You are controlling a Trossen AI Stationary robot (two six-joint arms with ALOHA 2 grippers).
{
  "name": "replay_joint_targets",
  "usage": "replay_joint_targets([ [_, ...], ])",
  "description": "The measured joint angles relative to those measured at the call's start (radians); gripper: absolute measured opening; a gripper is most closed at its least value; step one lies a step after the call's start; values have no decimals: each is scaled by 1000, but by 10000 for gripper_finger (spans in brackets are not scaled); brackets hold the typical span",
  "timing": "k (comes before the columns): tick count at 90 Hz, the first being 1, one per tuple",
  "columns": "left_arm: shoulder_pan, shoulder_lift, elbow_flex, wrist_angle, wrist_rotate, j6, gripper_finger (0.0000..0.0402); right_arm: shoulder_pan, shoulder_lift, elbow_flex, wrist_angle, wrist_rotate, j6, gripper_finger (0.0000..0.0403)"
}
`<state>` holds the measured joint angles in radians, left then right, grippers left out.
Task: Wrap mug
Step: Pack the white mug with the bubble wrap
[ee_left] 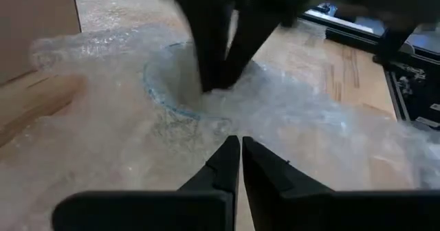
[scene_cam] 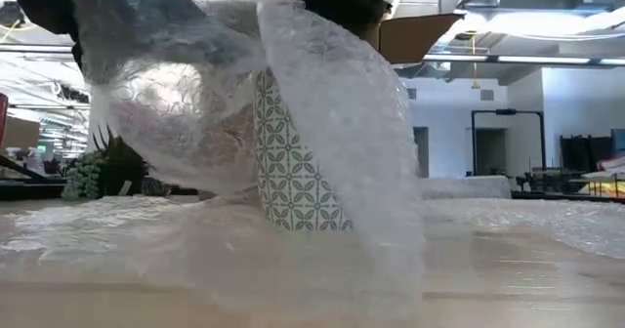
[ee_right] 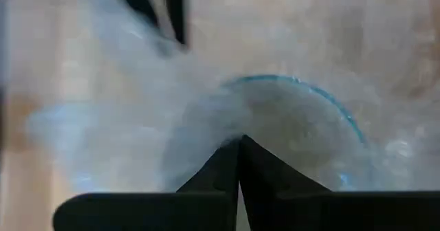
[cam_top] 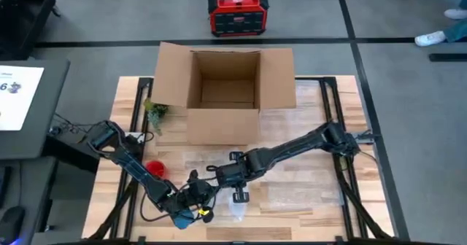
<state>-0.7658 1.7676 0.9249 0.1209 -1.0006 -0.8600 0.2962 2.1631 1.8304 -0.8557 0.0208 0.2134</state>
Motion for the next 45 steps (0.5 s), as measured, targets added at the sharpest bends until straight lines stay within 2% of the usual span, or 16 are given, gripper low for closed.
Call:
replay_joint_targets([
  [12,0,0,0,2,0,0,0,-18,-8,-102,132,-48,10,0],
  [21,0,0,0,3,0,0,0,-28,-12,-147,167,-65,15,0],
  [45,0,0,0,2,-1,0,0,-31,-30,-77,77,-76,24,0],
])
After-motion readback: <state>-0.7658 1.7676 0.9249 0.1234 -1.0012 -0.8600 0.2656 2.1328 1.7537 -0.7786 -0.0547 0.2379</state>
